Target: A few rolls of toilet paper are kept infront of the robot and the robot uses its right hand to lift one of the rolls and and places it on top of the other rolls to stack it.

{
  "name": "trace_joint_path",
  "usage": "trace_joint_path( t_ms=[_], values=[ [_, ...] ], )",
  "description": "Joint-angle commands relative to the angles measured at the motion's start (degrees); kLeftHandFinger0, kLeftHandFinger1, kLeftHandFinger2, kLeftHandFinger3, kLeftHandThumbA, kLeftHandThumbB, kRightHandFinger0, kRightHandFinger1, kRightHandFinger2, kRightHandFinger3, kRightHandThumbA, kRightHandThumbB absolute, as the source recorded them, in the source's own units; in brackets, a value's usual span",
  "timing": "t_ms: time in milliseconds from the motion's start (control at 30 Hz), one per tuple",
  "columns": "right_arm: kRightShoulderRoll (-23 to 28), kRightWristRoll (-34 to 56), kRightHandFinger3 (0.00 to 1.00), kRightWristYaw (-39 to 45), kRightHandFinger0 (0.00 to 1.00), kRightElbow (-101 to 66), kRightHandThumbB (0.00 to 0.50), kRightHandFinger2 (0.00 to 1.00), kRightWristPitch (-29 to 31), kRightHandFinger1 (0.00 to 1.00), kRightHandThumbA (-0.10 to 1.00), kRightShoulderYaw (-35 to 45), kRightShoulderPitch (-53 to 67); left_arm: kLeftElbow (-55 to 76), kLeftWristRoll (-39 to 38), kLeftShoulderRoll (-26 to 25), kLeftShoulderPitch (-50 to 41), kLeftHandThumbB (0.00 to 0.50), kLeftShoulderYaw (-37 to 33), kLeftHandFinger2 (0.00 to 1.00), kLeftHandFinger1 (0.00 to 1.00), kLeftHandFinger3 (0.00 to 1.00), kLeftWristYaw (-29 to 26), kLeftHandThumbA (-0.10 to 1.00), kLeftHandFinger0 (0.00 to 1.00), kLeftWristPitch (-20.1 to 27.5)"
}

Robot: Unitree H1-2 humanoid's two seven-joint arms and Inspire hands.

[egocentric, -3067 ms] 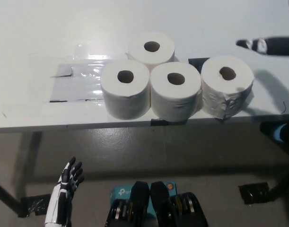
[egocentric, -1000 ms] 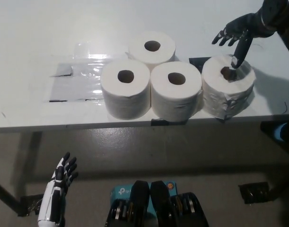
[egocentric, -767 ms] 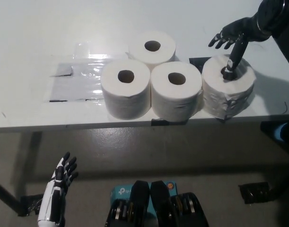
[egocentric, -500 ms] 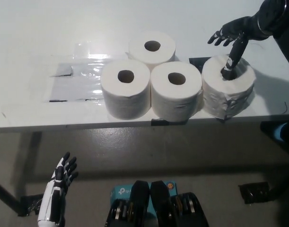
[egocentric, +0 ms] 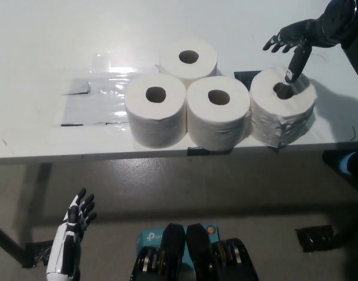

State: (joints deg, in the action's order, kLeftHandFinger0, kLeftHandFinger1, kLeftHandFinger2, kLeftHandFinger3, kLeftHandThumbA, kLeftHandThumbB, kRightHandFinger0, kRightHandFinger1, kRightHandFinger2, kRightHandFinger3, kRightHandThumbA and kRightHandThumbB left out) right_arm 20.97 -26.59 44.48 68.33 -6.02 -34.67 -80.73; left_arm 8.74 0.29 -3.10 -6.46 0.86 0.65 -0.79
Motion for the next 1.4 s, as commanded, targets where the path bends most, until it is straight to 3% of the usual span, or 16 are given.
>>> trace_joint_path(
  t_ms=[0, 333, 667, 967, 1033, 1367],
  values=[
    [1.53, -1.52, 1.0, -2.04, 1.0, -0.4, 0.299, 1.0, 0.8, 1.0, 1.0, 0.69, -4.26, 1.36, -0.12, -0.59, 0.14, 0.004, 0.29, 1.0, 1.0, 1.0, 0.31, 1.0, 1.0, 2.29],
    [1.25, -1.78, 1.0, -3.61, 1.0, -0.13, 0.301, 1.0, 1.06, 1.0, 1.0, 1.68, -3.86, 1.54, -0.05, -0.47, -0.2, 0.009, 0.31, 1.0, 1.0, 1.0, 0.19, 1.0, 1.0, 2.07],
    [0.98, -1.7, 1.0, -5.17, 1.0, 0.15, 0.224, 1.0, 2.82, 1.0, 1.0, 2.98, -2.28, 1.21, -0.32, -0.56, -0.49, 0.018, 0.12, 1.0, 1.0, 1.0, 0.58, 1.0, 1.0, 2.7],
    [0.4, -2.14, 1.0, -8.15, 1.0, 1.75, 0.239, 1.0, 2.48, 1.0, 1.0, 3.2, -1.63, 1.72, -0.05, -0.39, -0.77, 0.004, 0.11, 1.0, 1.0, 1.0, 0.37, 1.0, 1.0, 2.55],
    [0.29, -2.94, 1.0, -8.76, 1.0, 2.29, 0.241, 1.0, 2.57, 1.0, 1.0, 2.59, -1.61, 1.52, -0.12, -0.46, -0.75, 0.026, 0.14, 1.0, 1.0, 1.0, 0.42, 1.0, 1.0, 2.61],
    [0.06, -4.04, 1.0, -9.65, 1.0, 2.78, 0.234, 1.0, 2.63, 1.0, 1.0, 2.12, -1.32, 1.34, -0.28, -0.47, -0.76, 0.043, 0.25, 1.0, 1.0, 1.0, 0.41, 1.0, 1.0, 2.68]
  ],
)
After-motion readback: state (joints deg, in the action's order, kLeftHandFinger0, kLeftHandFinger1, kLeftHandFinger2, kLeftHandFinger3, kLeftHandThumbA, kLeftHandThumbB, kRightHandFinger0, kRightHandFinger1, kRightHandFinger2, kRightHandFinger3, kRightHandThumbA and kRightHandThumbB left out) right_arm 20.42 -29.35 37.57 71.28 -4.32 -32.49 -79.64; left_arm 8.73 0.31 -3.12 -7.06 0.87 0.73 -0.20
